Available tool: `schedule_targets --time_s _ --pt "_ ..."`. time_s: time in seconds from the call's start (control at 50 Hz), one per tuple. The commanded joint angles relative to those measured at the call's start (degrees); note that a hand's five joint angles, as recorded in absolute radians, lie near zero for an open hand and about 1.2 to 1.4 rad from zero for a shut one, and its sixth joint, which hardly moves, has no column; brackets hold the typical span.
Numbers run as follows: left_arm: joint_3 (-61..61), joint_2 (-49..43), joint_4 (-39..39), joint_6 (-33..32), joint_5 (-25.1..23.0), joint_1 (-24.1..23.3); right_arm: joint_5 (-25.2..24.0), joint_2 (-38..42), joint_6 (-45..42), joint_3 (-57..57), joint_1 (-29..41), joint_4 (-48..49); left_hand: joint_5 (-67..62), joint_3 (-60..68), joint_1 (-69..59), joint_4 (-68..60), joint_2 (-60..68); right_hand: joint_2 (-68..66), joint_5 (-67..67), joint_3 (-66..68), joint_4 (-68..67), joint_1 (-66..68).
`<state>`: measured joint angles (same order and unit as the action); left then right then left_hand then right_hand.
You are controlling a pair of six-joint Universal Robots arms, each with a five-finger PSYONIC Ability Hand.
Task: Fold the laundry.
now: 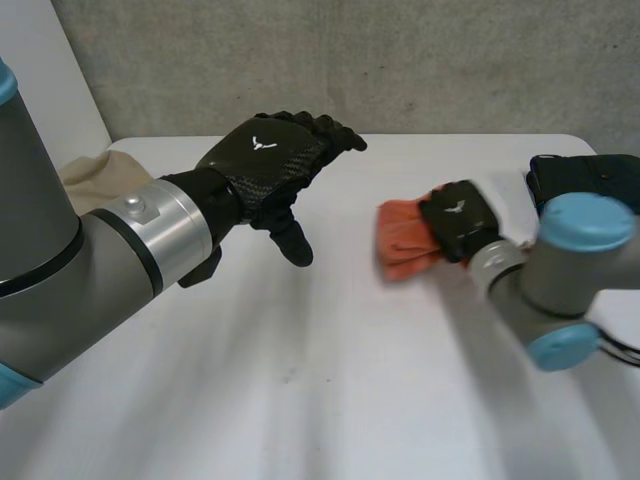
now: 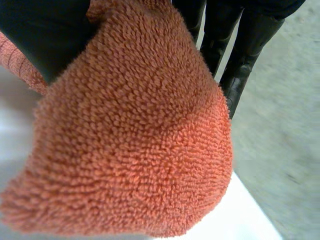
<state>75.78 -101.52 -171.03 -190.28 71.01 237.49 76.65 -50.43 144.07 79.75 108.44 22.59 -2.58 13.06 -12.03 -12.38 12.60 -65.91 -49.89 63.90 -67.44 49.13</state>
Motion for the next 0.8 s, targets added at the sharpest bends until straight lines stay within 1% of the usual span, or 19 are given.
schedule_targets --time_s 0.02,0.06,0.1,0.2,0.22,0.26,0.28,0.34,0.36,0.44,0.5,0.52,0.58,0.6,0.66,0.74,0.8 --pt "-0.01 0.01 -0.01 0.00 -0.08 0.08 -14.58 0.41 -8.89 -2.75 -10.69 -2.11 0.68 -1.16 0.13 0.49 -0.70 -14.09 -20.11 16.10 -12.56 30.87" --pt "-0.01 0.01 -0.01 0.09 0.00 0.17 -18.53 1.29 -8.90 -6.16 -12.45 -2.90 0.68 -1.16 0.13 0.49 -0.70 -14.09 -20.11 16.10 -12.56 30.87" --pt "-0.01 0.01 -0.01 0.09 0.01 0.17 -20.31 1.99 -8.20 -9.59 -13.42 -3.25 0.68 -1.16 0.13 0.49 -0.70 -14.09 -20.11 16.10 -12.56 30.87" --pt "-0.01 -0.08 -0.01 0.09 0.01 0.26 -21.02 3.05 -1.70 -20.75 -15.45 -2.90 0.68 -1.16 0.13 0.49 -0.70 -14.09 -20.11 16.10 -12.56 30.87" --pt "-0.01 0.01 -0.01 0.09 0.01 0.26 -21.10 3.84 1.97 -25.48 -15.88 -2.73 0.68 -1.16 0.13 0.49 -0.70 -14.09 -20.11 16.10 -12.56 30.87" --pt "-0.01 0.01 -0.01 0.09 0.01 0.26 -21.19 4.89 6.03 -30.25 -16.32 -2.37 0.68 -1.16 0.13 0.49 -0.70 -14.09 -20.11 16.10 -12.56 30.87" --pt "-0.01 0.01 -0.09 0.09 0.01 0.26 -21.02 6.29 9.87 -35.32 -16.94 -1.94 0.68 -1.16 0.13 0.49 -0.70 -14.09 -20.11 16.10 -12.56 30.87" --pt "-0.01 -0.08 -0.09 0.09 0.01 0.34 -21.11 9.02 14.65 -43.43 -18.60 -1.32 0.68 -1.16 0.13 0.49 -0.70 -14.09 -20.11 16.10 -12.56 30.87" --pt "-0.01 -0.08 -0.09 0.09 0.01 0.35 -21.11 11.38 16.83 -48.50 -20.09 -1.58 0.68 -1.16 0.13 0.49 -0.70 -14.09 -20.11 16.10 -12.56 30.87" --pt "-0.01 -0.08 -0.09 0.17 0.09 0.70 -22.33 16.31 19.23 -57.05 -24.22 -1.93 0.68 -1.16 0.13 0.49 -0.70 -14.09 -20.11 16.10 -12.56 30.87" --pt "-0.01 -0.08 -0.09 0.17 0.09 0.70 -24.26 18.43 19.49 -59.01 -26.34 -2.20 0.68 -1.16 0.13 0.49 -0.70 -14.09 -20.11 16.10 -12.56 30.87" --pt "-0.01 -0.08 -0.09 0.17 0.09 0.70 -26.62 19.56 19.58 -59.27 -27.56 -1.94 0.68 -1.16 0.13 0.49 -0.70 -14.09 -20.11 16.10 -12.56 30.87" --pt "-0.01 -0.08 -0.09 0.17 0.09 0.78 -30.93 21.42 19.67 -59.19 -29.33 -1.67 0.51 -0.99 -0.03 0.32 -0.53 -14.09 -20.11 16.10 -12.56 30.87" --pt "-0.01 -0.08 -0.09 0.17 0.09 0.70 -33.56 22.73 19.67 -59.19 -30.55 -1.67 0.68 -1.16 0.13 0.48 -0.70 -14.09 -20.11 16.10 -12.56 30.87" --pt "0.07 -0.69 -0.18 0.17 0.09 0.70 -37.44 25.71 19.58 -58.49 -32.75 -1.67 0.68 -1.16 0.13 0.49 -0.70 -14.09 -20.11 16.10 -12.56 30.87" --pt "0.16 -1.05 -0.27 0.09 0.09 0.70 -40.08 28.18 18.97 -55.68 -36.70 -2.20 0.68 -1.16 0.13 0.49 -0.70 -14.09 -20.11 16.10 -12.56 30.87" --pt "0.25 -1.31 -0.36 0.09 0.09 0.61 -40.70 28.80 18.70 -53.04 -38.56 -1.93 0.68 -1.16 0.13 0.49 -0.70 -14.09 -20.11 16.10 -12.56 30.87"
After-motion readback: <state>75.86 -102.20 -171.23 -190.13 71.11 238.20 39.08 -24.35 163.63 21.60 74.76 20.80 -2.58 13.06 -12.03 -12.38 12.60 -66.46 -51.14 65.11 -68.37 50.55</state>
